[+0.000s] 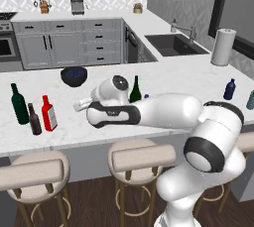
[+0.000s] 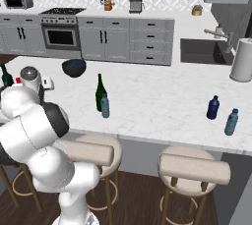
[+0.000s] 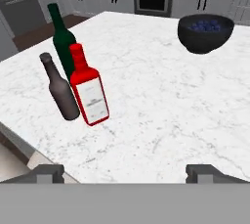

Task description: Move the plastic bottles in the middle to the plastics group, and the glass bottles in the middle to the glass group.

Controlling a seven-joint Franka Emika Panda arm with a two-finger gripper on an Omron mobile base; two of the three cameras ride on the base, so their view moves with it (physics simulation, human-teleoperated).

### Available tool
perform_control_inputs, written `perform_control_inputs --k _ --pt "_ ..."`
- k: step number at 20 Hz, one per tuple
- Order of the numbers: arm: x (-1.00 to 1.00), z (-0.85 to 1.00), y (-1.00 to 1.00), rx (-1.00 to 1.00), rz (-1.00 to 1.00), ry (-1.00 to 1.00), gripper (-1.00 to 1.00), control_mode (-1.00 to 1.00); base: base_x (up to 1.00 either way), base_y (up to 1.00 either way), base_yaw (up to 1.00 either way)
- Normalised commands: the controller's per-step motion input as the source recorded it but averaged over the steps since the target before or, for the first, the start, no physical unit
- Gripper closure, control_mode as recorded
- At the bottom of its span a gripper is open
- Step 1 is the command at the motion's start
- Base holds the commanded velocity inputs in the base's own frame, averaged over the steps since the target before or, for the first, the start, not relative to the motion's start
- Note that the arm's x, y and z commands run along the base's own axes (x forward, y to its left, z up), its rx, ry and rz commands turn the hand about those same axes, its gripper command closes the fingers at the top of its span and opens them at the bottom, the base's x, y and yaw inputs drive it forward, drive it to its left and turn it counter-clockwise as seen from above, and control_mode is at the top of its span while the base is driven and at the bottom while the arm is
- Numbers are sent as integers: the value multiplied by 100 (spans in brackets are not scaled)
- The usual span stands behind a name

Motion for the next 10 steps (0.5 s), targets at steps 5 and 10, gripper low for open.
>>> perform_control_inputs --k 5,10 --pt "-14 90 -100 -1 -9 5 -100 -100 0 0 0" --pt "-19 32 -100 -16 -12 7 -100 -100 0 0 0"
